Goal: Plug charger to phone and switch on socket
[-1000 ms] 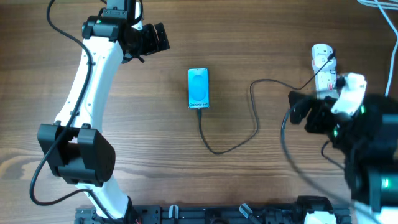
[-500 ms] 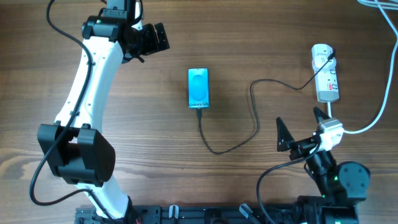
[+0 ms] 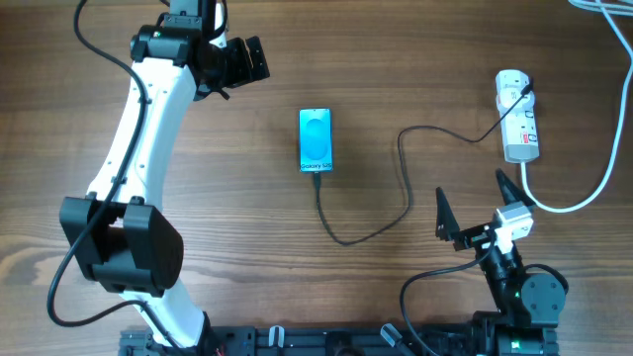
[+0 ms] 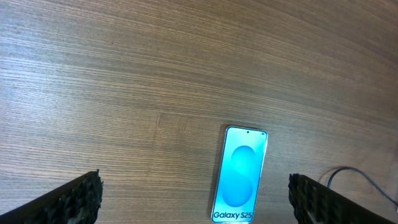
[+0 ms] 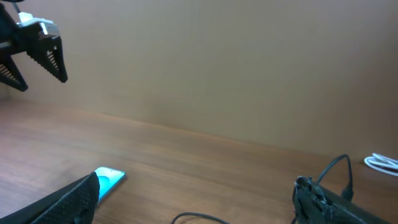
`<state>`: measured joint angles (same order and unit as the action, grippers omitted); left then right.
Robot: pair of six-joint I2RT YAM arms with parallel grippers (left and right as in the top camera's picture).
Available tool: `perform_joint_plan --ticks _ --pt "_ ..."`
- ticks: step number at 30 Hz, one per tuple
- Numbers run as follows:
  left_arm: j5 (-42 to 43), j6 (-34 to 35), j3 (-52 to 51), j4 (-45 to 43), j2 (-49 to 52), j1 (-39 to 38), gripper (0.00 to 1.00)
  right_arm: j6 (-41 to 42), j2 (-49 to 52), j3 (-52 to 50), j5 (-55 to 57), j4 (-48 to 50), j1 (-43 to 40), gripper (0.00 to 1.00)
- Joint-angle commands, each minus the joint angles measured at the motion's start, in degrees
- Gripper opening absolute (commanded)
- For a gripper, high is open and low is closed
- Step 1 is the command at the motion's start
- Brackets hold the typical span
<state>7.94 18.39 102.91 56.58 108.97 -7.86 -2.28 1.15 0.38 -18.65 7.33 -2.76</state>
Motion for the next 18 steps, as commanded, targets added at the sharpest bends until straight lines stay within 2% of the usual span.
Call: perform_joint_plan --ticks 1,3,18 --pt "-0.3 0.5 -0.2 -0.1 0.6 -0.2 1.0 2.6 -1.0 -0.1 5.3 -3.1 0.3 1.0" --pt "-0.3 0.5 -0.2 -0.1 0.6 -0.2 1.0 8.4 -1.0 -0.1 11.0 -7.0 0.3 1.0" --pt "-0.3 0.5 -0.2 -0.1 0.6 -0.2 1.0 0.5 -1.0 -0.1 11.0 -7.1 0.3 1.0"
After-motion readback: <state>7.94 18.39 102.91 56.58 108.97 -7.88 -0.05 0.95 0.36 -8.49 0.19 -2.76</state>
